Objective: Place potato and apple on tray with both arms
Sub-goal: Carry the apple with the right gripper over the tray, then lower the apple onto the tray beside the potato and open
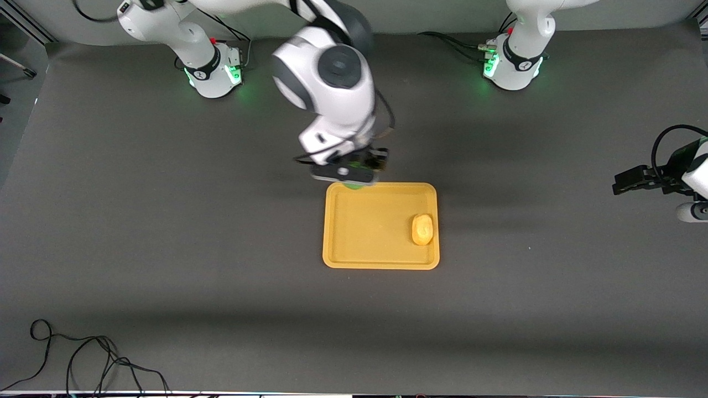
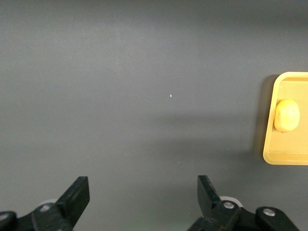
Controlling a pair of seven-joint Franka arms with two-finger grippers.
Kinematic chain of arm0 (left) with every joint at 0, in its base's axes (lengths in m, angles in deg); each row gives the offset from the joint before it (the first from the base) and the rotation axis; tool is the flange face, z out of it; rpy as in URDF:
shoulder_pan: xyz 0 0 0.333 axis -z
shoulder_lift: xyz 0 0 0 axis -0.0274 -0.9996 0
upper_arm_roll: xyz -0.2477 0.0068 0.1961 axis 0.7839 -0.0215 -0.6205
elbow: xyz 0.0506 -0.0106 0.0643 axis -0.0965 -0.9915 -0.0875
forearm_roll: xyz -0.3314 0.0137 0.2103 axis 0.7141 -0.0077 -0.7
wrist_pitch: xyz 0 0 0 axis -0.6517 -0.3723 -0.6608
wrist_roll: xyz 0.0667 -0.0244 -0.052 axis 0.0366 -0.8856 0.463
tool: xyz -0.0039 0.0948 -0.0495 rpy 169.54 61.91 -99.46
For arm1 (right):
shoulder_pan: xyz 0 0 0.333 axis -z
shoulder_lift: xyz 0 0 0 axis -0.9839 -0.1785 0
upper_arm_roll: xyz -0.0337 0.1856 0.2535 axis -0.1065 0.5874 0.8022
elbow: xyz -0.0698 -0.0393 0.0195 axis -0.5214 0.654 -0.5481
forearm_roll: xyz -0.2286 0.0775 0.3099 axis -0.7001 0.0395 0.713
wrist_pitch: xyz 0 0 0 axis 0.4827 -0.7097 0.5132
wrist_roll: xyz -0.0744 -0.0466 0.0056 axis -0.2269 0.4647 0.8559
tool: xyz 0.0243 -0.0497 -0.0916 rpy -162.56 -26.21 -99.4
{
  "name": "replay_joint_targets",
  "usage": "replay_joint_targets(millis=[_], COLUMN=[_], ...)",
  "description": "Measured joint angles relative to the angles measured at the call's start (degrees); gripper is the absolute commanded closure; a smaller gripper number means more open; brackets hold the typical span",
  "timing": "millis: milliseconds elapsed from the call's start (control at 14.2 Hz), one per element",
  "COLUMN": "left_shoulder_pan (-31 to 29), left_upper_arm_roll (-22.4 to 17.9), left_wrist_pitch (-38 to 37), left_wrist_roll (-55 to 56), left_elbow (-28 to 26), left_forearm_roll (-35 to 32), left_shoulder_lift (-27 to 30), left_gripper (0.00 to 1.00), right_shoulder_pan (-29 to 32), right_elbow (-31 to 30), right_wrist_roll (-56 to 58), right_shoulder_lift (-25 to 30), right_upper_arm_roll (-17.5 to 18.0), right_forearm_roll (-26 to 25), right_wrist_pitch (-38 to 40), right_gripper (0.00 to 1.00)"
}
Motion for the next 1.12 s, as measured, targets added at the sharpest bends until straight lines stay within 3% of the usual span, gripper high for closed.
replay_joint_targets(millis=[281, 491, 1053, 1123], left_shoulder_pan=[-0.04, -0.04, -0.03, -0.03], left_upper_arm_roll=[0.07, 0.11, 0.31, 0.32], left_wrist_pitch=[0.00, 0.00, -0.01, -0.01], left_wrist_roll=[-0.01, -0.02, -0.06, -0.07], left_elbow=[0.51, 0.78, 1.00, 1.00], left_forearm_roll=[0.00, 0.00, -0.01, -0.01], left_shoulder_lift=[-0.07, -0.10, -0.10, -0.10], left_gripper=[0.00, 0.00, 0.00, 0.00], right_shoulder_pan=[-1.22, -1.09, 0.86, 0.85], right_elbow=[3.87, 4.60, 5.11, 5.12], right_wrist_roll=[-2.11, -2.13, -2.15, -2.15], right_shoulder_lift=[-11.57, -16.86, -20.98, -21.54], right_upper_arm_roll=[-0.05, -0.71, -1.08, -1.08], right_forearm_roll=[-0.01, -0.05, -0.43, -0.62], right_wrist_pitch=[-9.63, -13.86, -18.71, -19.06], right_gripper=[0.39, 0.39, 0.38, 0.26])
